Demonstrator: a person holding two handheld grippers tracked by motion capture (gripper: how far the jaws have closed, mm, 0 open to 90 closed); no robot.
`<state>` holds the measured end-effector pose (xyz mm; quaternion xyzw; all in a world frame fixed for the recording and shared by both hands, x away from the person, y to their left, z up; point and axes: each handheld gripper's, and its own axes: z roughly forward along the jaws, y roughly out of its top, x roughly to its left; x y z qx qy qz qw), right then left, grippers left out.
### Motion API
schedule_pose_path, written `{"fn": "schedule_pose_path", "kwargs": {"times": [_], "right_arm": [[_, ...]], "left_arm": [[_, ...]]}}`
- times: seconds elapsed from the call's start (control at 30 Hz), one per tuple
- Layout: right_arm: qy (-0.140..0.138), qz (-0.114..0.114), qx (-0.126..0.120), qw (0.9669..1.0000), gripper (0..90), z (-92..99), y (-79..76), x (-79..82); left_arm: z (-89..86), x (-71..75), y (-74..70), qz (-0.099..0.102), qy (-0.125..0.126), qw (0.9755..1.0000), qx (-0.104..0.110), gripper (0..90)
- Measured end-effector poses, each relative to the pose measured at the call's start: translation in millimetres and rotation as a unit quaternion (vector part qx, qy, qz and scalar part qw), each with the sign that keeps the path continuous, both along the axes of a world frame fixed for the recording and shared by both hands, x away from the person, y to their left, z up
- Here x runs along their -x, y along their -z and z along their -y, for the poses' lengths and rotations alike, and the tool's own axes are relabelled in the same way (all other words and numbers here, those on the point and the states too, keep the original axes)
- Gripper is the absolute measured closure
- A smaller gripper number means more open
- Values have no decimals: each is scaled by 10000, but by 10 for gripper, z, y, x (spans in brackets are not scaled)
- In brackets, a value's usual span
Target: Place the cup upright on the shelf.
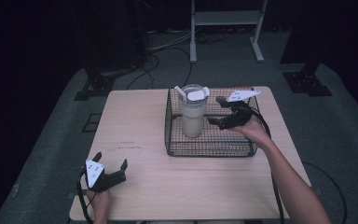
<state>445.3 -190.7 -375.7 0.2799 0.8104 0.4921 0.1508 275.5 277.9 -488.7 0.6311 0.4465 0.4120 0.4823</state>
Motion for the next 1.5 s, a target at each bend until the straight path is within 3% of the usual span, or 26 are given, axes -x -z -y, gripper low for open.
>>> {"fn": "schedule_pose_path", "kwargs": {"times": [0.9, 1.5], "right_arm": [[87, 4, -37, 10000, 75, 374, -276, 310], [14, -94, -65, 9999, 75, 552, -249, 532]], "left_arm": [[7, 0, -1, -23, -10, 10000, -66, 0], [6, -3, -1, -17, -18, 10000, -67, 0]]}}
